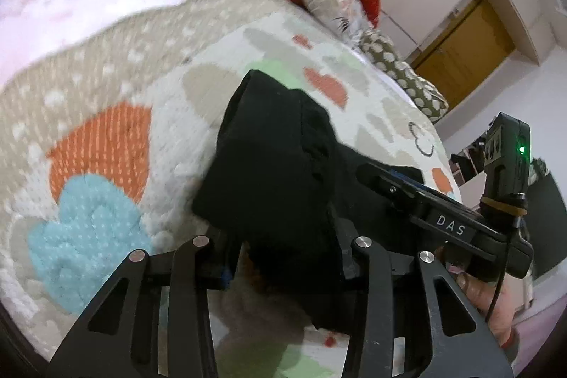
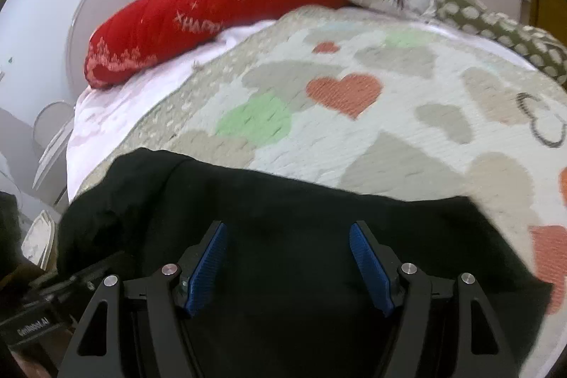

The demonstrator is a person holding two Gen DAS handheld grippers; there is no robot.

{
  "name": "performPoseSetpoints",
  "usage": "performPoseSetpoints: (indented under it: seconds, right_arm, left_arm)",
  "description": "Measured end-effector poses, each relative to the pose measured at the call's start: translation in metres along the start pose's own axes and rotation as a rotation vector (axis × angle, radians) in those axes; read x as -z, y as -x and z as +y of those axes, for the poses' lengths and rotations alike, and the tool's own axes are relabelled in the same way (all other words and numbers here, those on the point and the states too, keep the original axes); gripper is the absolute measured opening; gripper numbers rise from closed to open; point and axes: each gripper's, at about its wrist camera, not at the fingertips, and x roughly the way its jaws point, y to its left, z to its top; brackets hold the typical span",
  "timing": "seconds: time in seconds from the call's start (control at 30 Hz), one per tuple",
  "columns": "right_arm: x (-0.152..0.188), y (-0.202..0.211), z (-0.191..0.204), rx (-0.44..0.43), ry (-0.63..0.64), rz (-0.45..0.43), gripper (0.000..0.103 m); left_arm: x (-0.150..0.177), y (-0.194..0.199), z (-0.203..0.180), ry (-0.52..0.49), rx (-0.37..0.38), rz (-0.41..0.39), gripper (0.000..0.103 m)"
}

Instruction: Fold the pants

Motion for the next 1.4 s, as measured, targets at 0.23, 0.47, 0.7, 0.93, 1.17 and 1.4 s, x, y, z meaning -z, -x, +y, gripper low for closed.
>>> performPoseSetpoints:
  seconds: [0.23, 0.47, 0.7, 0.93, 1.17, 1.4]
  right_arm:
    - [0.008, 0.056, -0.051, 0.077, -0.127, -0.073, 0.070]
    - [0.029, 0.108, -0.116, 0.162, -0.312, -0.136, 0.070]
    - [0.058, 0.127, -0.140, 0.174, -0.373, -0.138, 0.071]
    - [0.073, 0.135, -0.134, 0.055, -0.403, -0.154, 0.071]
    - [0.069, 0.140, -0.086, -0.113, -0.289, -0.172, 0.071]
    - [0.064, 0.110, -0.035, -0.113, -0.196, -0.089, 0.071]
  left_arm:
    - [0.003, 0.016, -0.073, -0.237, 0.023, -0.085, 0.039]
    - [0.047, -0.023, -0.148, -0.484, 0.133, 0.077, 0.051]
    - [0.049, 0.006, -0.155, -0.518, 0.329, 0.083, 0.078]
    - [0.046, 0.017, -0.157, -0.581, 0.304, 0.087, 0.078]
    - [0.040, 0.012, -0.117, -0.541, 0.181, 0.078, 0.078]
    - [0.049, 0.003, -0.090, -0.561, 0.074, 0.091, 0.078]
